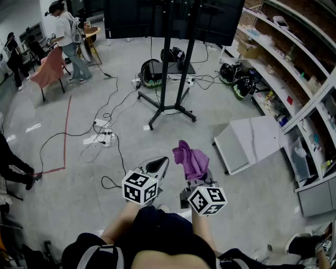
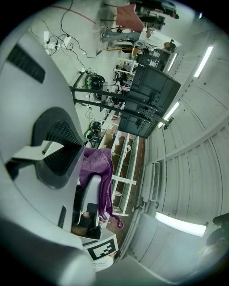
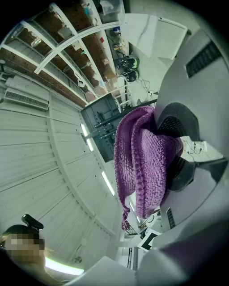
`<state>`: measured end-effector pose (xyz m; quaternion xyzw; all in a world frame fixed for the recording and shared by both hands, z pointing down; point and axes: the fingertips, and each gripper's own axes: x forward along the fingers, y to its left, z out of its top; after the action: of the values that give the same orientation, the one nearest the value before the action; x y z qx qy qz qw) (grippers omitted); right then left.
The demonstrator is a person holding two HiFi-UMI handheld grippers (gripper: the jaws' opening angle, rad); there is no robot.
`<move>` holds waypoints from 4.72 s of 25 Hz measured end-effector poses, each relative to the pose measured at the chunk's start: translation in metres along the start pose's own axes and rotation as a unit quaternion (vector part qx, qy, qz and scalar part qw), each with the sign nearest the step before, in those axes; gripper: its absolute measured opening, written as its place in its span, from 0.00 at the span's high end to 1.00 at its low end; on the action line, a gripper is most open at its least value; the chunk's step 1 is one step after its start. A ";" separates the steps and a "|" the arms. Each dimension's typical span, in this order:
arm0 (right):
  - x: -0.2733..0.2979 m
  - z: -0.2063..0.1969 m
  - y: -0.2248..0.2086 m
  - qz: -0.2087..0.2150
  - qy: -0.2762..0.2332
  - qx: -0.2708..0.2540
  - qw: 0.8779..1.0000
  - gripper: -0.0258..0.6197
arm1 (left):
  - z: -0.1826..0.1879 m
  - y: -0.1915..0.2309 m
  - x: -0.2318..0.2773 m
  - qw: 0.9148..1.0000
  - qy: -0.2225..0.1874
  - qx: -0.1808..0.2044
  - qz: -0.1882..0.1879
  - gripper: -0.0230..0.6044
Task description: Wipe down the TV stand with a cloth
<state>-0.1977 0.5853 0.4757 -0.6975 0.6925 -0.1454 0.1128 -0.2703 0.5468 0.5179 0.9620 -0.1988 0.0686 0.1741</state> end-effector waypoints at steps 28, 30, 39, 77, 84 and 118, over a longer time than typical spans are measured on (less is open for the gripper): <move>0.168 0.048 -0.106 -0.004 0.039 -0.010 0.999 0.86 | 0.066 0.092 0.171 1.000 0.021 -0.013 0.009 0.95; 0.191 0.061 -0.114 -0.007 0.036 -0.014 0.999 0.86 | 0.081 0.105 0.189 1.000 0.021 -0.006 0.007 0.95; 0.284 0.085 -0.123 0.003 0.027 -0.025 0.999 0.86 | 0.133 0.167 0.242 1.000 0.010 0.005 0.008 0.95; 0.501 0.112 -0.174 0.054 0.031 -0.032 0.998 0.86 | 0.210 0.322 0.373 0.999 -0.005 0.004 0.040 0.95; 0.550 0.138 -0.210 0.041 0.029 -0.032 0.998 0.86 | 0.236 0.348 0.429 0.999 0.006 0.010 0.039 0.95; 0.773 0.251 -0.245 0.149 -0.021 -0.094 0.984 0.86 | 0.398 0.483 0.565 0.994 -0.067 0.027 0.087 0.95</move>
<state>0.1204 -0.1946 0.3656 -0.5972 0.7966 -0.0464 0.0818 0.0736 -0.2155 0.4104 0.9480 -0.2907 0.0238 0.1273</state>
